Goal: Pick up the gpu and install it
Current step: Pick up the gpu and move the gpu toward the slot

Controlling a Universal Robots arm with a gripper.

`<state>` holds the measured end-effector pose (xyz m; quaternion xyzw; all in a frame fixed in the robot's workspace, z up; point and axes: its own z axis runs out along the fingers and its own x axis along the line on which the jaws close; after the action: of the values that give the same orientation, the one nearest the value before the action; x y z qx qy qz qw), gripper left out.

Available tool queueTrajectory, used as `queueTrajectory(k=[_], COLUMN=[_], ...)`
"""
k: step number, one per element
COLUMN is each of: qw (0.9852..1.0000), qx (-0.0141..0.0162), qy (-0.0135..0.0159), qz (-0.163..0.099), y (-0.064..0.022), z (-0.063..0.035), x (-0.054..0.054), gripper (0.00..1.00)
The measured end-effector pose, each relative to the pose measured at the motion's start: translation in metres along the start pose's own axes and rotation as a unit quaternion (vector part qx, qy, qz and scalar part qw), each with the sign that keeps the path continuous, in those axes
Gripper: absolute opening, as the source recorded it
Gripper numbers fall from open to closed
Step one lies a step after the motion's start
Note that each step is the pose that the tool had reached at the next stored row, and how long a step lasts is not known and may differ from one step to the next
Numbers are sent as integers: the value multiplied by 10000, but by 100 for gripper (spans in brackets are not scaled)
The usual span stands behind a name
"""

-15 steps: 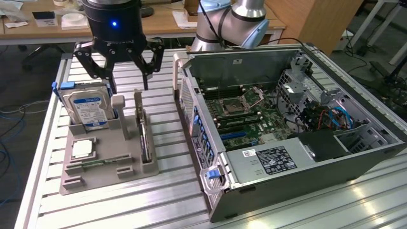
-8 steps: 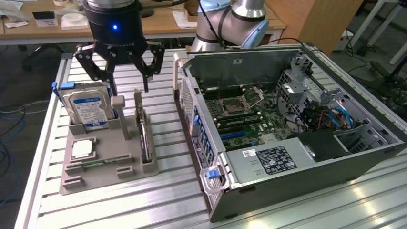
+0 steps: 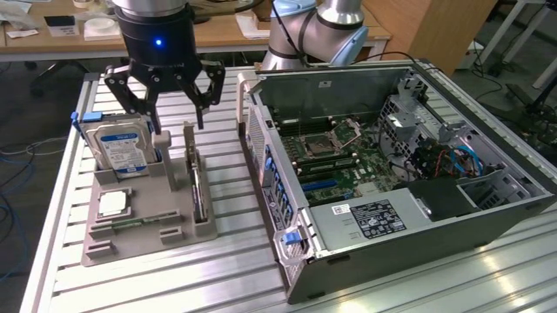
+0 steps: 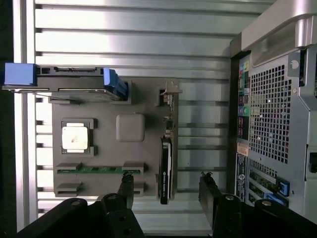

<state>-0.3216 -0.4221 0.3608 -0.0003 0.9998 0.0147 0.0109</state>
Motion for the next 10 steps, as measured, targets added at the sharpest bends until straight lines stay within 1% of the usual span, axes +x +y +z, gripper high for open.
queueTrajectory(k=[10], qw=[10000], qx=[12], qy=[0], qz=[0], y=[-2], z=[60], x=[1], gripper=[65])
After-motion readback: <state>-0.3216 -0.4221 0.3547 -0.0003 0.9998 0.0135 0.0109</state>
